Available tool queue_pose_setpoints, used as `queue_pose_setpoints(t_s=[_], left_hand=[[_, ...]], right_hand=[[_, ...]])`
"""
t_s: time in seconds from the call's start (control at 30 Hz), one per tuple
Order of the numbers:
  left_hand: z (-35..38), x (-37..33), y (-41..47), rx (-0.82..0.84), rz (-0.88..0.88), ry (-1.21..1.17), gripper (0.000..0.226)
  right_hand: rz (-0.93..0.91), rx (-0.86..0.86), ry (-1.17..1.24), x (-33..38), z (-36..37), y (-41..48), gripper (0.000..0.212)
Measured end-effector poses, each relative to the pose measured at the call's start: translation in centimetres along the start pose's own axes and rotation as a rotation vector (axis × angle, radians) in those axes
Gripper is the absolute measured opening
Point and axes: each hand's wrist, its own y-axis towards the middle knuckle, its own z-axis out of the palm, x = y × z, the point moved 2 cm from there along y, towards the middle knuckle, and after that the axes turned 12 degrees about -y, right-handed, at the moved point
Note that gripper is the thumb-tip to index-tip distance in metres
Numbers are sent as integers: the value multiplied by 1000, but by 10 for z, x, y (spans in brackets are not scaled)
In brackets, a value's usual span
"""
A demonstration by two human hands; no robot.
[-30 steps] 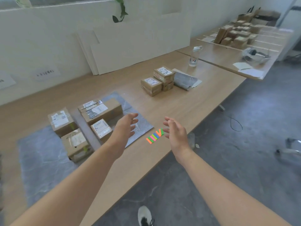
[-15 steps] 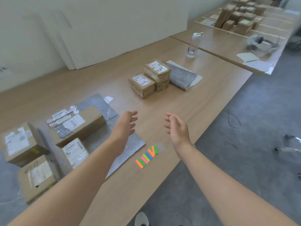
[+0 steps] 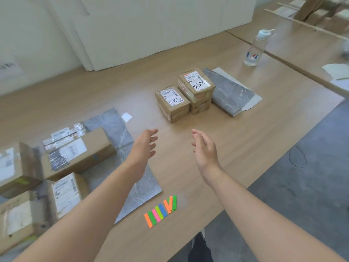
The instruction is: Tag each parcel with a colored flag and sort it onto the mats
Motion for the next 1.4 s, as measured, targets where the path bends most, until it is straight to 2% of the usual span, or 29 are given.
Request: queue_pose_setpoints(t_s=[0.1, 0.23, 0.63, 0.7, 0.83, 0.93, 1.1, 1.2, 1.27, 1.3, 1.4], left_hand=[[22, -2, 27, -64, 4, -28, 35], [47, -4, 56, -106, 9, -46, 37], [72, 6, 137, -176, -55, -58, 40], [76, 8, 153, -187, -63, -73, 37], [85, 9, 181, -196, -73, -88, 16], [88, 10, 201, -203, -89, -103, 18], [90, 4, 231, -227, -43, -113, 33], [90, 0, 242, -215, -51, -144, 24], [87, 1, 245, -217, -48, -103, 28], [84, 3, 247, -236, -48, -82, 32], [73, 5, 250, -295, -52, -68, 41]], right_hand=[[-1, 54, -16, 2, -6, 42, 50], [-1, 123, -26, 1, -15, 92, 36], [-5, 211, -120, -4, 10, 196, 42], [0, 232, -136, -5, 17, 208, 43], [8, 225, -141, -6, 33, 232, 41], [25, 212, -156, -8, 41, 248, 43], [48, 187, -179, -9, 52, 266, 62], [64, 162, -219, -11, 58, 270, 71], [63, 167, -241, -12, 61, 271, 79], [67, 171, -256, -13, 63, 271, 77], [71, 213, -304, -23, 66, 273, 53]])
